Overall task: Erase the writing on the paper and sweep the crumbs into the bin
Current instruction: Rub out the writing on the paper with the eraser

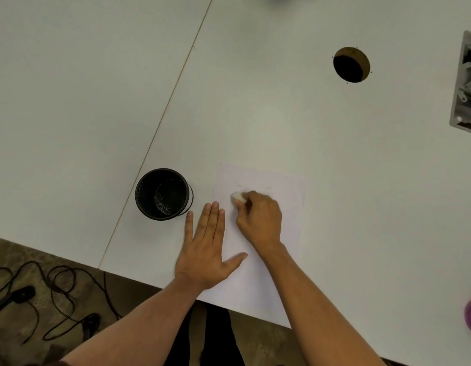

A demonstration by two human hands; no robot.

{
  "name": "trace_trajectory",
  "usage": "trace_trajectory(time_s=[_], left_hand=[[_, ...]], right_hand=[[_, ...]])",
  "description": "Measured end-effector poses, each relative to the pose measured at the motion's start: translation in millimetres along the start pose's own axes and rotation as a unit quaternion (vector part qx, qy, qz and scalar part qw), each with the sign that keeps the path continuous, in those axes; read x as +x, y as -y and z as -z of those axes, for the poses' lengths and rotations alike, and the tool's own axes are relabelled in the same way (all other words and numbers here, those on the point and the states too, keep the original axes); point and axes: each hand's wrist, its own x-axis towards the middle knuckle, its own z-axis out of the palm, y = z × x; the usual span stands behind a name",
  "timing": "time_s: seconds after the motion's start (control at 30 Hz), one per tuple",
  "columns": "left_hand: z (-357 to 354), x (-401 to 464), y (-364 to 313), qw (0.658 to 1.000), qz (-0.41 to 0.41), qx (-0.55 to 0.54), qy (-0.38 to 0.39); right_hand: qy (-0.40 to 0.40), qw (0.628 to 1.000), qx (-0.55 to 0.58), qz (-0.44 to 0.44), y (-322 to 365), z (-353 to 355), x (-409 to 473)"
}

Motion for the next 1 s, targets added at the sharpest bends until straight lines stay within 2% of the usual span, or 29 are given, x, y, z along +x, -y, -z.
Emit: trace_trajectory(time_s=[0.17,0.33,0.47,0.53,0.6,0.7,0.87,1.0], left_hand=[[-0.3,0.2,1.9,1.0,-0.003,0.006,0.015],[-1.6,-0.1,-0.2,1.0,0.0,0.001,-0.003],[-0.7,-0.1,-0.4,1.0,0.002,-0.003,-0.004],[-0.2,-0.6,-0.3,1.0,0.001,-0.001,0.0],[0.2,-0.4,0.7,1.0,-0.002,-0.002,0.007],[0.9,0.0,0.0,1.0,0.001,0.007,0.01],[0.2,0.2,0.0,1.0,0.005,0.001,0.011],[-0.3,-0.7,0.0,1.0,0.004,-0.007,0.006]], right_hand=[[0.07,0.997,0.035,-0.018,5.3,1.3,-55.5],[0.013,1.0,0.011,0.012,3.1,-1.5,-1.9],[0.013,0.999,0.02,0.029,-1.4,-1.2,3.7],[0.054,0.997,0.021,0.06,-8.4,3.7,-18.8],[0.098,0.988,-0.024,0.12,-16.4,11.8,-41.1],[0.111,0.971,-0.104,0.187,-24.5,17.8,-25.2],[0.064,0.981,-0.107,0.147,-10.4,14.9,24.8],[0.078,0.982,-0.073,0.155,-8.9,9.7,-12.2]])
